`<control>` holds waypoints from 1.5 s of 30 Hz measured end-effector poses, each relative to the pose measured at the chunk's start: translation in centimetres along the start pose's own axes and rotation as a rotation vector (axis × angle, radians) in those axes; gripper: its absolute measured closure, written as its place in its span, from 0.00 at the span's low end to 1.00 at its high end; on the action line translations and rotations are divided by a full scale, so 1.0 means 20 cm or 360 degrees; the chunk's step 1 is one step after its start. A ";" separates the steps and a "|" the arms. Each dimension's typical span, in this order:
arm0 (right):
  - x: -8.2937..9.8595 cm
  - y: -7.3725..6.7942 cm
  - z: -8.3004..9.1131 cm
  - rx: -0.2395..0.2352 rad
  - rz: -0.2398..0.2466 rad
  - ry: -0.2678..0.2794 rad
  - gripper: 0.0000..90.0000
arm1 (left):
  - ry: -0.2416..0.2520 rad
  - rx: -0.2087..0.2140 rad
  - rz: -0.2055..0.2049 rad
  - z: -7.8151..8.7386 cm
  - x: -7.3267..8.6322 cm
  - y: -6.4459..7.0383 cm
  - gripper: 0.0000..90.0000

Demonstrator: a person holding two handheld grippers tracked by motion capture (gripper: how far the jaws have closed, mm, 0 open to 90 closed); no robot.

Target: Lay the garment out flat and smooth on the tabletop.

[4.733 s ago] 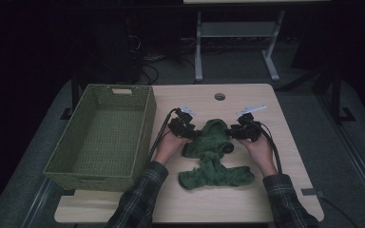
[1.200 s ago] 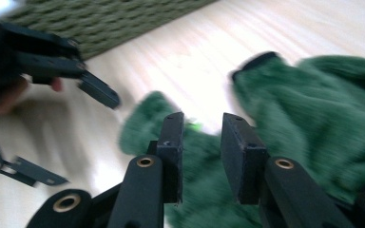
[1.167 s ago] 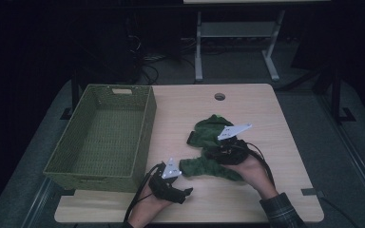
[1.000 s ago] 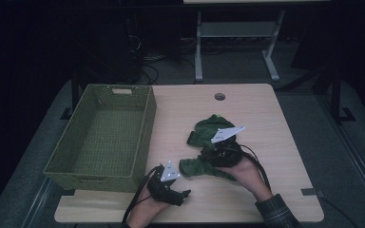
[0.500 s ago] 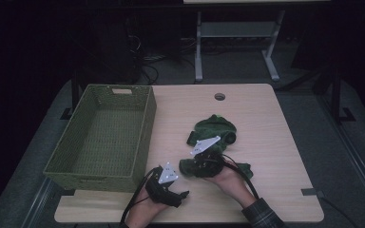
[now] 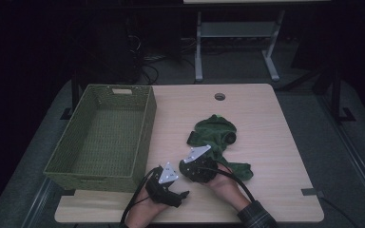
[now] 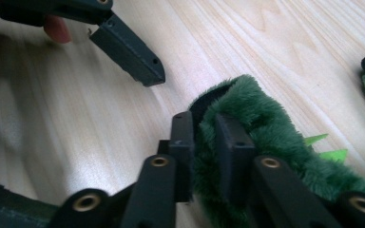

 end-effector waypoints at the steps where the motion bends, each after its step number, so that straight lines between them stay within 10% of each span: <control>1: 0.00 0.00 0.00 0.0002 0.0020 0.0000 0.90 | 0.0001 0.0000 0.0001 0.00 0.00 0.00 0.14; 15: 0.03 0.00 0.15 -0.0227 -0.0073 0.0027 0.97 | 0.0006 -0.0002 0.0007 0.00 0.00 0.00 0.14; 45: 0.07 0.24 0.52 -0.0058 -0.0275 0.0394 0.97 | 0.0004 0.0000 -0.0003 0.00 0.00 0.00 0.14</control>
Point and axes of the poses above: each handheld gripper's, and its own axes: z roughly backward along the jaws, x roughly out of its underside, y roughly to its right, the point moved 1 cm from there along -z, roughly forward along the jaws, and after that the axes turned 1 degree about y, right-handed, at the moved point
